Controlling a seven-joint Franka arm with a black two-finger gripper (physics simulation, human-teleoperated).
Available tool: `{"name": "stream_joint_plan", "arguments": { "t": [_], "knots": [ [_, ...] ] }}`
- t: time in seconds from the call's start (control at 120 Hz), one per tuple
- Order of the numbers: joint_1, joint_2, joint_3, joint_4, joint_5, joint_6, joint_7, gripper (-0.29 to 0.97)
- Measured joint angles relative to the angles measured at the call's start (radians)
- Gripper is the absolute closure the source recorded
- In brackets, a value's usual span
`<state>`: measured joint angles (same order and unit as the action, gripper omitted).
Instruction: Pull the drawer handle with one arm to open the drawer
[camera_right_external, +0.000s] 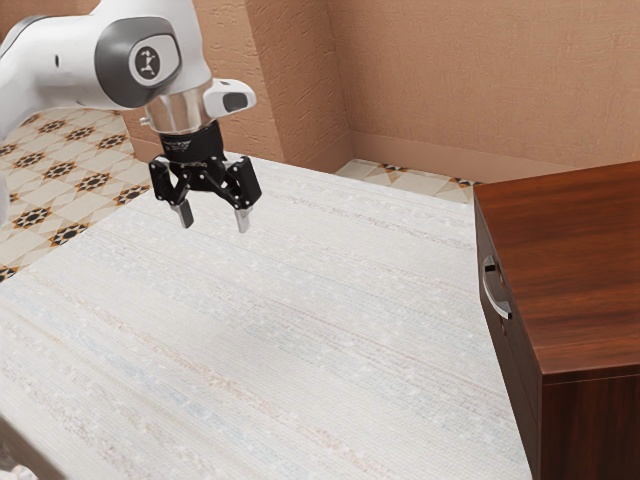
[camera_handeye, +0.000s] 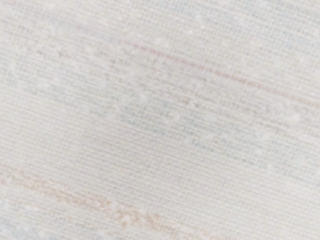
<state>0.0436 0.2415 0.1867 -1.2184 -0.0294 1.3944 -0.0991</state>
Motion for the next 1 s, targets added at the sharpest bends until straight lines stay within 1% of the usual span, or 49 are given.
{"name": "stream_joint_plan", "arguments": {
  "t": [0.267,0.35,0.417,0.45,0.5,0.583,0.667,0.717,0.792,0.858,1.0],
  "knots": [
    [0.004,-0.001,0.006,0.002,-0.022,-0.002,-0.009,0.0],
    [0.009,-0.068,0.004,0.01,-0.033,-0.004,-0.016,0.0],
    [0.015,-0.127,-0.004,0.012,-0.082,-0.005,-0.038,0.0],
    [0.025,-0.142,-0.026,0.012,-0.104,-0.006,-0.054,0.0],
    [0.045,-0.169,-0.1,0.012,-0.125,-0.012,-0.099,0.0],
    [0.014,-0.186,-0.194,0.004,-0.143,-0.023,-0.181,0.0],
    [-0.053,-0.181,-0.228,0.0,-0.134,-0.028,-0.253,0.0],
    [-0.073,-0.177,-0.235,-0.001,-0.128,-0.031,-0.293,0.0],
    [-0.052,-0.175,-0.253,-0.007,-0.121,-0.035,-0.374,0.0],
    [-0.036,-0.172,-0.263,-0.01,-0.1,-0.037,-0.451,0.0],
    [-0.061,-0.164,-0.264,-0.011,-0.056,-0.038,-0.59,0.0]
  ]
}}
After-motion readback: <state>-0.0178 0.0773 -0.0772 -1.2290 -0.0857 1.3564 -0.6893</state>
